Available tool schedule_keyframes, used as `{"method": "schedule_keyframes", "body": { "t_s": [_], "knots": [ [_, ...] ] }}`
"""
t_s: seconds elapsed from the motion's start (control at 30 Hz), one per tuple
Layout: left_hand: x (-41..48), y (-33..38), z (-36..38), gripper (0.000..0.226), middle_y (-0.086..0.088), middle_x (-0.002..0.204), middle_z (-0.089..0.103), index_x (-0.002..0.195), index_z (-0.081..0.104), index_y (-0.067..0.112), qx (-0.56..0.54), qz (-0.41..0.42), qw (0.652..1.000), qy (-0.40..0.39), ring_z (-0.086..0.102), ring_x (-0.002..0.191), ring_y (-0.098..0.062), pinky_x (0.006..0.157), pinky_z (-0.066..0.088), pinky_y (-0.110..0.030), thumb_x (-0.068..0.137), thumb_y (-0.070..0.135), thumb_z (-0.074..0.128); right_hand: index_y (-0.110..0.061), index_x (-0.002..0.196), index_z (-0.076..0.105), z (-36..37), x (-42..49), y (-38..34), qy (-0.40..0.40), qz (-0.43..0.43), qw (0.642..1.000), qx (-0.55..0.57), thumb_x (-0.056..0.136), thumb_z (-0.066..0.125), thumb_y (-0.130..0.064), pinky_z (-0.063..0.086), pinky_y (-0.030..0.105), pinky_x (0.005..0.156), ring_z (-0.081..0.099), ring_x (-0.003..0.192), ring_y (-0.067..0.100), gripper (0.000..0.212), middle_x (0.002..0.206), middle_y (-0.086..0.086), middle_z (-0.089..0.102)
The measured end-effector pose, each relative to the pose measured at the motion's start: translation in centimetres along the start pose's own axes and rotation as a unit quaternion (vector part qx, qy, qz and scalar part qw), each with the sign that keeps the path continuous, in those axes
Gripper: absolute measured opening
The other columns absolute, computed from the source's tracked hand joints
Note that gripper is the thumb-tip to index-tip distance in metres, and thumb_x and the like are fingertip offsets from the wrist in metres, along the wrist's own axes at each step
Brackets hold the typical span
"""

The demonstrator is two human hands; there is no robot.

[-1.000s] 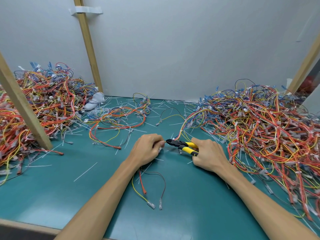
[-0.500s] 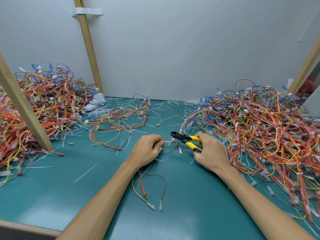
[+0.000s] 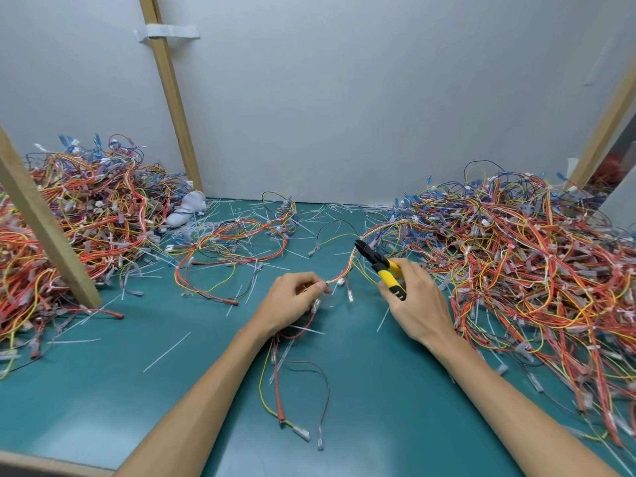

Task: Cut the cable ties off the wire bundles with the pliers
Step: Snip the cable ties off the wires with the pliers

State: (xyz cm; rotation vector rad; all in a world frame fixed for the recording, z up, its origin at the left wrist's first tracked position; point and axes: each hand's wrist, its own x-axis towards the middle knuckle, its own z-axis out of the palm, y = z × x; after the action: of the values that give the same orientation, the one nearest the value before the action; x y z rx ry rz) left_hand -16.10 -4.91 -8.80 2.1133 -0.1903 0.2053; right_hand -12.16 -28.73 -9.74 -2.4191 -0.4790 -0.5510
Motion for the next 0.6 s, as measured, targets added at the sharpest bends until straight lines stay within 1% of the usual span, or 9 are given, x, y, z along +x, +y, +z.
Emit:
{"method": "schedule_keyframes", "body": {
  "t_s": [0.07,0.13,0.2,0.27,0.33,0.43,0.53,0.6],
  "knots": [
    [0.2,0.0,-0.1,0.029,0.006,0.060,0.050,0.082,0.074,0.015,-0.066,-0.018,0.998,0.003,0.045,0.056,-0.013,0.059,0.040,-0.024,0.096,0.021,0.049,-0.030,0.116,0.050,-0.2,0.1,-0.2,-0.003,0.009,1.000,0.008,0.091,0.060,-0.037,0.035,0.030,0.070,0.048,0.089,0.012,0.028,0.097,-0.011,0.052],
    [0.5,0.0,-0.3,0.033,0.002,0.060,0.050,0.081,0.074,0.009,-0.110,-0.026,0.994,0.009,0.045,0.055,-0.014,0.059,0.040,-0.026,0.098,0.011,0.046,-0.031,0.115,0.050,-0.3,0.0,-0.2,-0.003,0.011,1.000,0.015,0.091,0.061,-0.037,0.035,0.029,0.069,0.048,0.087,0.011,0.027,0.095,-0.012,0.051],
    [0.8,-0.2,-0.4,0.031,0.001,0.059,0.051,0.080,0.075,0.010,-0.132,-0.032,0.991,-0.002,0.045,0.055,-0.013,0.058,0.039,-0.023,0.094,0.017,0.048,-0.034,0.112,0.050,-0.2,0.2,-0.2,-0.008,0.019,1.000,0.023,0.091,0.060,-0.040,0.037,0.028,0.068,0.051,0.085,0.011,0.024,0.094,-0.013,0.052],
    [0.9,-0.5,-0.5,0.031,0.004,0.058,0.051,0.079,0.075,0.013,-0.146,-0.039,0.988,-0.021,0.043,0.054,-0.009,0.054,0.035,-0.016,0.085,0.026,0.048,-0.036,0.110,0.050,0.0,0.2,0.1,-0.008,0.020,0.999,0.031,0.091,0.059,-0.041,0.040,0.029,0.068,0.052,0.085,0.011,0.023,0.094,-0.013,0.054],
    [1.1,-0.7,-0.7,0.030,0.007,0.060,0.053,0.082,0.077,0.015,-0.160,-0.044,0.985,-0.041,0.040,0.056,-0.009,0.054,0.031,-0.017,0.081,0.029,0.050,-0.037,0.110,0.049,0.1,0.2,0.1,-0.005,0.021,0.999,0.037,0.091,0.060,-0.041,0.039,0.029,0.068,0.052,0.085,0.010,0.022,0.095,-0.014,0.054],
    [1.2,-1.0,-1.1,0.031,0.004,0.066,0.054,0.090,0.077,0.014,-0.208,-0.052,0.975,-0.065,0.038,0.056,-0.011,0.056,0.030,-0.022,0.078,0.034,0.056,-0.040,0.110,0.047,0.2,0.2,0.1,0.000,0.023,0.999,0.043,0.091,0.061,-0.041,0.036,0.024,0.066,0.050,0.085,0.008,0.023,0.094,-0.018,0.052],
    [1.3,-1.4,-1.3,0.032,-0.001,0.072,0.048,0.100,0.076,0.013,-0.274,-0.058,0.954,-0.104,0.042,0.062,-0.008,0.055,0.030,-0.017,0.080,0.035,0.063,-0.038,0.111,0.049,0.3,0.2,0.2,0.004,0.024,0.999,0.047,0.091,0.060,-0.041,0.035,0.026,0.066,0.050,0.086,0.009,0.023,0.094,-0.018,0.052],
    [1.4,-1.6,-1.5,0.040,0.004,0.073,0.046,0.110,0.073,0.014,-0.326,-0.067,0.934,-0.127,0.040,0.060,-0.005,0.053,0.030,-0.015,0.082,0.041,0.065,-0.034,0.113,0.051,0.3,0.3,0.3,0.008,0.025,0.998,0.050,0.091,0.060,-0.041,0.036,0.028,0.069,0.050,0.087,0.010,0.025,0.096,-0.015,0.054]
  ]
}}
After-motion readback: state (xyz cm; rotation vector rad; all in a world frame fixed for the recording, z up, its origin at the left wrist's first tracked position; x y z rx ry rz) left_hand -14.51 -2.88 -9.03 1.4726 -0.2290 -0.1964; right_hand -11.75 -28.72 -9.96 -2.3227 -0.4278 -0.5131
